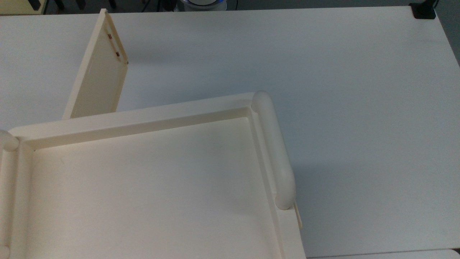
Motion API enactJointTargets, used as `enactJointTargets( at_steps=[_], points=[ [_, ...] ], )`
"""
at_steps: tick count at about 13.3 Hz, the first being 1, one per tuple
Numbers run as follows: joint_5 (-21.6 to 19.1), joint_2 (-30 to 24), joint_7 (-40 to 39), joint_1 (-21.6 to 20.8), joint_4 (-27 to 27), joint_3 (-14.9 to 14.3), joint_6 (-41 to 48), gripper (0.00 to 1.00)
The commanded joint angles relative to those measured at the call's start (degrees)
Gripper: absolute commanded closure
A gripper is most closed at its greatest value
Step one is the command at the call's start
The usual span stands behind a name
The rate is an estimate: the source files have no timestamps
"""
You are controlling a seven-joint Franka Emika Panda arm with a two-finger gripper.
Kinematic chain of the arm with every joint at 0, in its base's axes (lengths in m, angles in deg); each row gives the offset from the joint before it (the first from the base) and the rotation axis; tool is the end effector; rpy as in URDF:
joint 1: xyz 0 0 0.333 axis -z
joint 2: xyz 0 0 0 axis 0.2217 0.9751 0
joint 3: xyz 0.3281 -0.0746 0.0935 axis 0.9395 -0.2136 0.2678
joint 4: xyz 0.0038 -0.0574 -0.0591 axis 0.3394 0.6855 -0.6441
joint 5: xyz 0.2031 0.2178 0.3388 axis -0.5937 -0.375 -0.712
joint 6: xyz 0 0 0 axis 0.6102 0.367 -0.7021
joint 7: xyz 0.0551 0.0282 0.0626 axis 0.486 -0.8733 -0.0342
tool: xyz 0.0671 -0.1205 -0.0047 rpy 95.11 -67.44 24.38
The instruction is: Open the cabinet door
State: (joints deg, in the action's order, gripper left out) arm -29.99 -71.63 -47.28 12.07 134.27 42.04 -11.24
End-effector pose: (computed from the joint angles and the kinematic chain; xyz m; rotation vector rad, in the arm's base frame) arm 0.5947 -0.2611 0.6448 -3.1034 -0.0002 -0.2752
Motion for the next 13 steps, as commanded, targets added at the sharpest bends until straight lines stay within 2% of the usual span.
enactJointTargets(
  at_steps=[1,6,7,9,11,13],
  points=[
    [0.9,-6.8,-0.2,-1.6,1.7,-1.3,5.7,0.00],
    [1.4,-8.6,17.8,-16.1,1.9,-2.7,8.6,0.00],
    [1.8,-8.5,19.6,-19.0,2.3,-3.1,8.7,0.00],
    [2.5,-7.9,19.9,-25.0,2.9,-5.7,8.4,0.00],
    [2.6,-7.1,19.2,-27.4,3.5,-6.6,8.0,0.00],
    [2.7,-5.4,19.2,-27.7,3.4,-6.6,6.0,0.00]
  ],
)
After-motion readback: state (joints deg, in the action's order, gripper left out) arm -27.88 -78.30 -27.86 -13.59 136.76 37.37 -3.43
